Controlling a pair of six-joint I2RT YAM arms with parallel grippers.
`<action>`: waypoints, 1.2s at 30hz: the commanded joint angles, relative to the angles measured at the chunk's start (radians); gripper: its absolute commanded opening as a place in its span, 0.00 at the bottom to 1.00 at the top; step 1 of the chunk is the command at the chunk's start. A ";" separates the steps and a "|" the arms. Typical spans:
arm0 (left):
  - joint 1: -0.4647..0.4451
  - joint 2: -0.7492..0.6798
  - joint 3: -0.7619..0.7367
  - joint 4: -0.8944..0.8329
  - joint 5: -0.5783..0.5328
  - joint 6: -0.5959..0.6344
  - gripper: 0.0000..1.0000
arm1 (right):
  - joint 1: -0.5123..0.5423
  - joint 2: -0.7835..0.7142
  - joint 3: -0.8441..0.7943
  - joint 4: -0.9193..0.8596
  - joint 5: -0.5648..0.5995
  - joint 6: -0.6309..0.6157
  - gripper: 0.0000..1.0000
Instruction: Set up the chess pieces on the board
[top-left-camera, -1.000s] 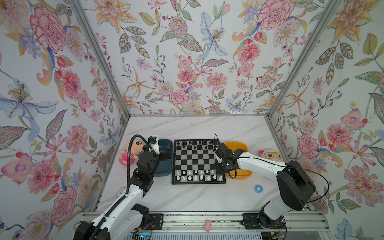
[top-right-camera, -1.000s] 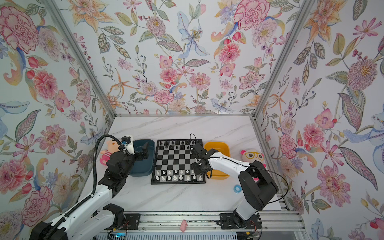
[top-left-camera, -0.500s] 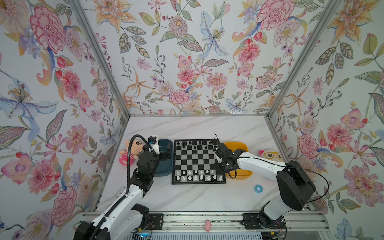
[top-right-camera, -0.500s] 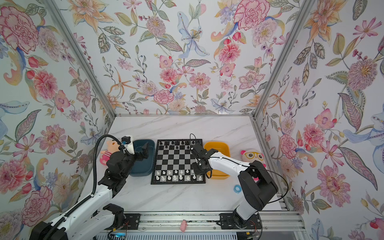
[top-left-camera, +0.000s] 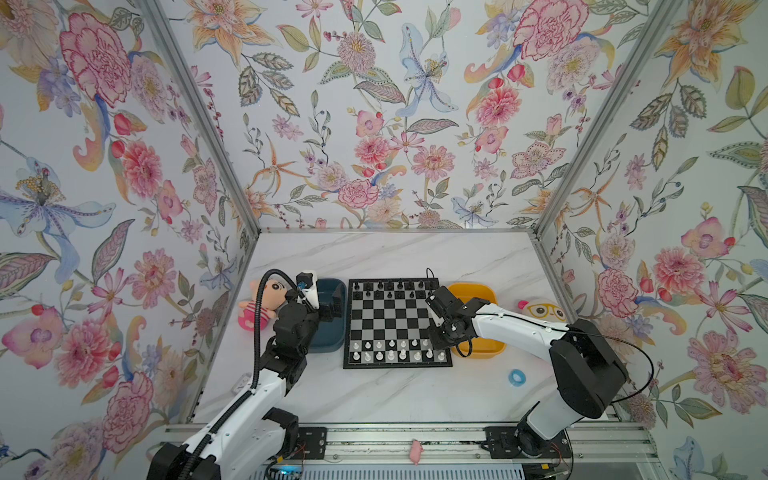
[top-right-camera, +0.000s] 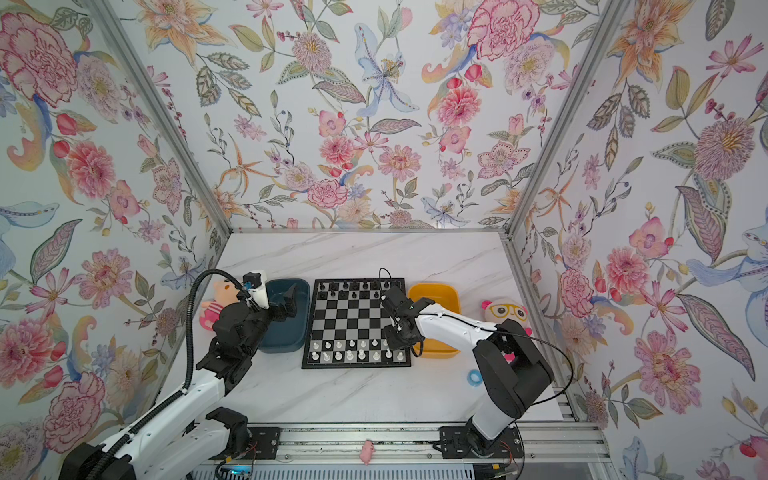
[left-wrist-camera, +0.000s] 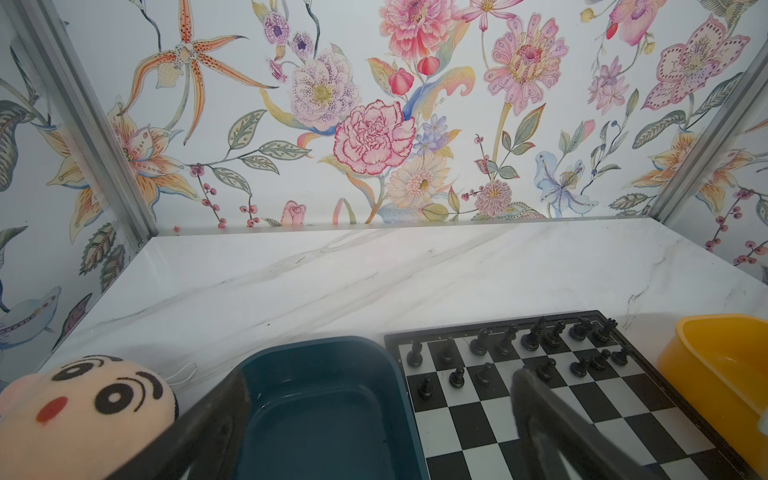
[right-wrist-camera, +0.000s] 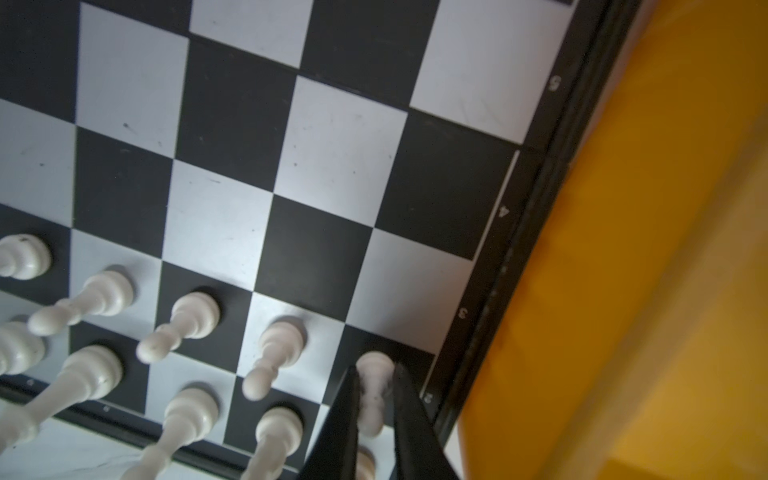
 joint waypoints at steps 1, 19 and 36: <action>0.008 -0.015 -0.005 -0.012 -0.007 0.012 0.99 | 0.007 0.020 -0.009 -0.006 0.004 0.003 0.18; 0.007 -0.021 -0.002 -0.012 -0.003 0.012 0.99 | 0.007 -0.097 0.040 -0.058 0.042 -0.002 0.24; 0.007 -0.077 -0.004 -0.041 -0.018 0.017 0.99 | -0.033 -0.455 0.006 0.027 0.218 -0.036 0.37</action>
